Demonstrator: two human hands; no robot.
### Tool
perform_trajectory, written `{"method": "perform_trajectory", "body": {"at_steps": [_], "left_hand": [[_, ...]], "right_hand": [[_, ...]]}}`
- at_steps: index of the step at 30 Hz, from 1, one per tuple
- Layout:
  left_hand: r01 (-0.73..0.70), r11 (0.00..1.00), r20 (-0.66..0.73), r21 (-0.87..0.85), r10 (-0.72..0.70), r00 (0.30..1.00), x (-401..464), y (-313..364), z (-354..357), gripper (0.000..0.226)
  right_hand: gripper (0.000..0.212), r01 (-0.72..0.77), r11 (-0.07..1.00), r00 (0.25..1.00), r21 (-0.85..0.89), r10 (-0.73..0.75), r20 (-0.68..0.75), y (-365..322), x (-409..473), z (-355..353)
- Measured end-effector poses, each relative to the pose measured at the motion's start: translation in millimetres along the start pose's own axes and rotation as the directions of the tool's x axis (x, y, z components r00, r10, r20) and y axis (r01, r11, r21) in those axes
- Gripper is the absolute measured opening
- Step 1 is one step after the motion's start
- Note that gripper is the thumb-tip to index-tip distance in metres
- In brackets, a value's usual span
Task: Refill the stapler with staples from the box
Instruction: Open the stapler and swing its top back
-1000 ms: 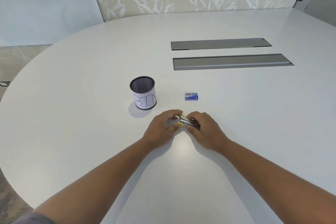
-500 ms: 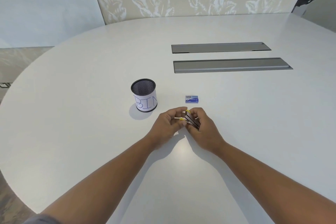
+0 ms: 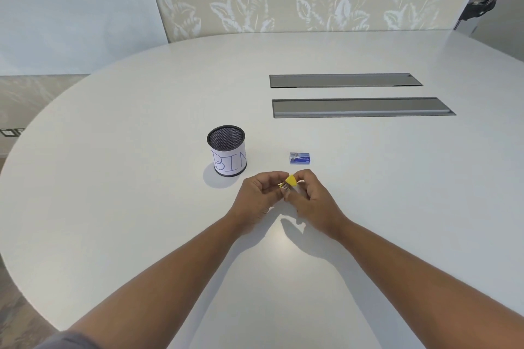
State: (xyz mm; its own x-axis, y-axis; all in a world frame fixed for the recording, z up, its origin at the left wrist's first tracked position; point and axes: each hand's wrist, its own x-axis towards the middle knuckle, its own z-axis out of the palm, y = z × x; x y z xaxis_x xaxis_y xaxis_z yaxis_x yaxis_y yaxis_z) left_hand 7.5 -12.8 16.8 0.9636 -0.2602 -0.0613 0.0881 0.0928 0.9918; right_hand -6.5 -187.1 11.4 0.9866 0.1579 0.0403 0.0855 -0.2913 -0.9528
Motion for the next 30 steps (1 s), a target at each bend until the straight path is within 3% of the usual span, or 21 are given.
{"method": "perform_trajectory", "body": {"at_steps": [3, 8, 12, 14, 18, 21, 26, 30], "left_hand": [[0.015, 1.000, 0.003, -0.015, -0.015, 1.000, -1.1, 1.2, -1.3, 0.031], [0.078, 0.985, -0.034, -0.151, -0.084, 0.996, 0.3, 0.2, -3.5, 0.026], [0.082, 0.980, 0.020, -0.180, -0.080, 0.997, -4.5, -0.2, -4.3, 0.026], [0.051, 0.991, 0.055, -0.126, -0.045, 0.997, -7.7, -3.3, -5.2, 0.024], [0.012, 1.000, -0.050, 0.008, -0.012, 0.999, -6.3, -9.4, -4.4, 0.019], [0.046, 0.999, -0.087, 0.018, -0.044, 0.995, -4.0, -7.9, -4.2, 0.024], [0.196, 0.978, 0.058, 0.068, -0.200, 0.978, 3.5, -0.7, -7.2, 0.023], [0.253, 0.966, 0.086, 0.054, -0.257, 0.963, 6.0, 3.1, -6.1, 0.016]], "right_hand": [[0.032, -0.025, 0.999, 1.000, 0.027, 0.024, 0.015, 2.1, 1.6, -0.6], [0.037, 0.068, 0.973, 0.997, -0.219, -0.074, -0.018, 9.2, -3.2, 5.6], [0.034, 0.143, 0.928, 0.979, -0.345, -0.183, -0.085, 10.7, -3.4, 7.3], [0.031, 0.137, 0.905, 0.971, -0.402, -0.203, -0.124, 12.1, -1.6, 7.4], [0.025, 0.142, 0.869, 0.966, -0.474, -0.226, -0.125, 12.1, 3.6, 7.8], [0.035, 0.124, 0.857, 0.967, -0.499, -0.217, -0.134, 11.6, 5.5, 8.1], [0.046, 0.112, 0.855, 0.969, -0.507, -0.208, -0.137, 10.3, 2.6, 8.2], [0.051, 0.099, 0.808, 0.974, -0.581, -0.197, -0.109, 6.2, -0.6, 11.9]]}}
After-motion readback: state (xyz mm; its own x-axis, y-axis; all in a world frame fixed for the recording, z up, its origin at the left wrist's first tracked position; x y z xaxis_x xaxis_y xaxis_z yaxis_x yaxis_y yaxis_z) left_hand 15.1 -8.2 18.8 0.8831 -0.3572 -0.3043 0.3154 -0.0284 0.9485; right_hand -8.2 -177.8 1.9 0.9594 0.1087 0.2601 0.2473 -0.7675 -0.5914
